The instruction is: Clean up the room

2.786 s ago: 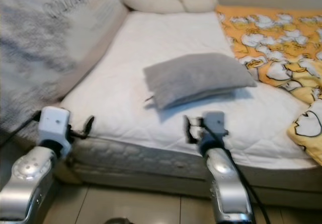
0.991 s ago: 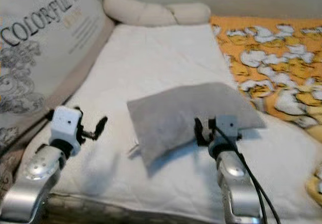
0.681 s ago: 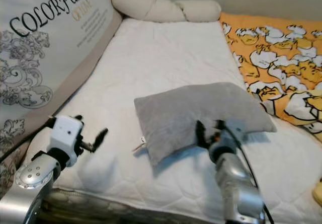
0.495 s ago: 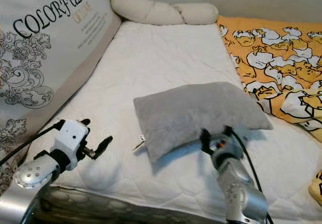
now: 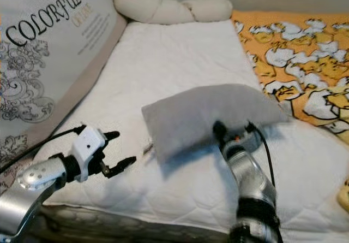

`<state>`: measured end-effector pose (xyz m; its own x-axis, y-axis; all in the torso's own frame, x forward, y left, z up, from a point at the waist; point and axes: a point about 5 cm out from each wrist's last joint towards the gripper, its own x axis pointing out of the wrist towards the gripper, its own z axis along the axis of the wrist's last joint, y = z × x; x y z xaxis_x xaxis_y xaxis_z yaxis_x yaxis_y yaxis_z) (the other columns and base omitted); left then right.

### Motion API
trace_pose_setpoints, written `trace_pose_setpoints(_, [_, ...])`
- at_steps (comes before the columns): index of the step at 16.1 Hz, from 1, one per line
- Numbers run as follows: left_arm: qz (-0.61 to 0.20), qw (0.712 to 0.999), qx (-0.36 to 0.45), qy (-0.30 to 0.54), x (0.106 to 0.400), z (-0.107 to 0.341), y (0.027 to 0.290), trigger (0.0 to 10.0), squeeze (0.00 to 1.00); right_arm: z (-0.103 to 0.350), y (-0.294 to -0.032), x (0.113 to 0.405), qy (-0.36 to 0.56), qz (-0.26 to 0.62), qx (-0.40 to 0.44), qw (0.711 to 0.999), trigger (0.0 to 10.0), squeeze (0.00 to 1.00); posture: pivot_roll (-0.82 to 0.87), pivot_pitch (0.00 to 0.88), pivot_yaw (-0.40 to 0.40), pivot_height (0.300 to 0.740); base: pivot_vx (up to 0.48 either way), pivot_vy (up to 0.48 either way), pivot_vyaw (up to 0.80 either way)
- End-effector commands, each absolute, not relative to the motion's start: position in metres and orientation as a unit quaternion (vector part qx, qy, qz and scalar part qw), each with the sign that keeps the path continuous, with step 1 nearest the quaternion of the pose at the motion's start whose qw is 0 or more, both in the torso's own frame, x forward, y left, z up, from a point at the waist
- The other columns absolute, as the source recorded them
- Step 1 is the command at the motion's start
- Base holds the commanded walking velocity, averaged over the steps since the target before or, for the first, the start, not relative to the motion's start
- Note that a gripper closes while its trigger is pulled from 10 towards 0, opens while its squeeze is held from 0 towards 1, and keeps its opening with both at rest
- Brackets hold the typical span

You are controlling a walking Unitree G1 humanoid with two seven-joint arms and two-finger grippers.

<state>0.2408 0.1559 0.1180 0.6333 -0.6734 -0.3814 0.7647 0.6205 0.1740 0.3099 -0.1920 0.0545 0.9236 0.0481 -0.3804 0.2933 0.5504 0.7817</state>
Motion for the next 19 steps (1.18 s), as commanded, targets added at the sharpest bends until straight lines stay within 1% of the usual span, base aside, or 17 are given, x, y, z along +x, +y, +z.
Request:
trace_pose_setpoints(1, [-0.415,0.882,0.167,0.148,0.243,0.119,0.157,10.0,0.0,0.056,-0.191,0.317,0.157,-0.054,0.51,0.844,10.0,1.0,0.08,0.0,0.065,0.74,0.0,0.0,0.0])
trace_pose_setpoints(2, [-0.416,0.881,0.168,0.148,0.244,0.12,0.157,10.0,0.0,0.056,-0.191,0.32,0.155,-0.049,0.519,0.839,10.0,0.94,0.08,0.0,0.065,0.74,0.0,0.0,0.0])
trace_pose_setpoints(3, [-0.416,0.881,0.17,0.15,0.245,0.12,0.159,10.0,0.0,0.054,-0.19,0.324,0.153,-0.047,0.534,0.83,10.0,0.46,0.09,0.0,0.064,0.74,0.0,0.0,0.0])
trace_pose_setpoints(4, [-0.417,0.88,0.17,0.151,0.245,0.12,0.16,10.0,0.0,0.053,-0.19,0.328,0.151,-0.045,0.55,0.82,10.0,0.0,0.09,0.0,0.064,0.74,0.0,0.0,0.0])
trace_pose_setpoints(8, [-0.423,0.876,0.172,0.153,0.247,0.121,0.161,10.0,0.0,0.072,-0.183,0.342,0.084,0.025,0.583,0.808,10.0,0.0,0.08,0.0,0.053,0.74,0.0,0.0,0.0])
trace_pose_setpoints(9, [-0.424,0.876,0.172,0.152,0.248,0.121,0.161,10.0,0.0,0.073,-0.183,0.342,0.08,0.027,0.584,0.807,10.0,0.0,0.08,0.0,0.051,0.74,0.0,0.0,0.0])
trace_pose_setpoints(12, [-0.426,0.876,0.171,0.149,0.247,0.12,0.158,10.0,0.0,0.076,-0.183,0.34,0.042,0.054,0.61,0.79,10.0,0.0,0.08,0.0,0.047,0.74,0.0,0.0,0.0])
trace_pose_setpoints(13, [-0.427,0.875,0.17,0.151,0.247,0.119,0.158,10.0,0.0,0.07,-0.182,0.339,0.061,0.041,0.607,0.791,10.0,0.0,0.08,0.0,0.046,0.74,0.0,0.0,0.0])
trace_pose_setpoints(14, [-0.428,0.874,0.17,0.152,0.247,0.118,0.158,10.0,0.0,0.059,-0.181,0.338,0.107,0.003,0.594,0.797,10.0,0.0,0.08,0.0,0.047,0.74,0.0,0.0,0.0])
trace_pose_setpoints(15, [-0.429,0.874,0.171,0.154,0.247,0.118,0.158,10.0,0.0,0.053,-0.182,0.337,0.127,-0.02,0.583,0.802,10.0,0.0,0.08,0.0,0.049,0.74,0.0,0.0,0.0])
trace_pose_setpoints(16, [-0.43,0.873,0.172,0.156,0.246,0.118,0.159,10.0,0.0,0.043,-0.184,0.334,0.164,-0.066,0.566,0.805,10.0,0.0,0.08,0.0,0.051,0.74,0.0,0.0,0.0])
trace_pose_setpoints(17, [-0.431,0.872,0.173,0.157,0.246,0.117,0.159,10.0,0.0,0.034,-0.189,0.329,0.19,-0.109,0.557,0.801,4.4,0.0,0.08,0.0,0.051,0.74,0.0,0.0,0.0])
trace_pose_setpoints(18, [-0.431,0.871,0.175,0.157,0.246,0.117,0.159,10.0,0.0,0.03,-0.193,0.326,0.188,-0.135,0.568,0.79,0.0,0.0,0.08,0.0,0.047,0.74,0.0,0.0,0.0])
trace_pose_setpoints(19, [-0.43,0.872,0.175,0.157,0.246,0.116,0.159,10.0,0.0,0.029,-0.195,0.325,0.183,-0.135,0.572,0.788,0.0,0.0,0.08,0.0,0.046,0.74,0.0,0.0,0.0])
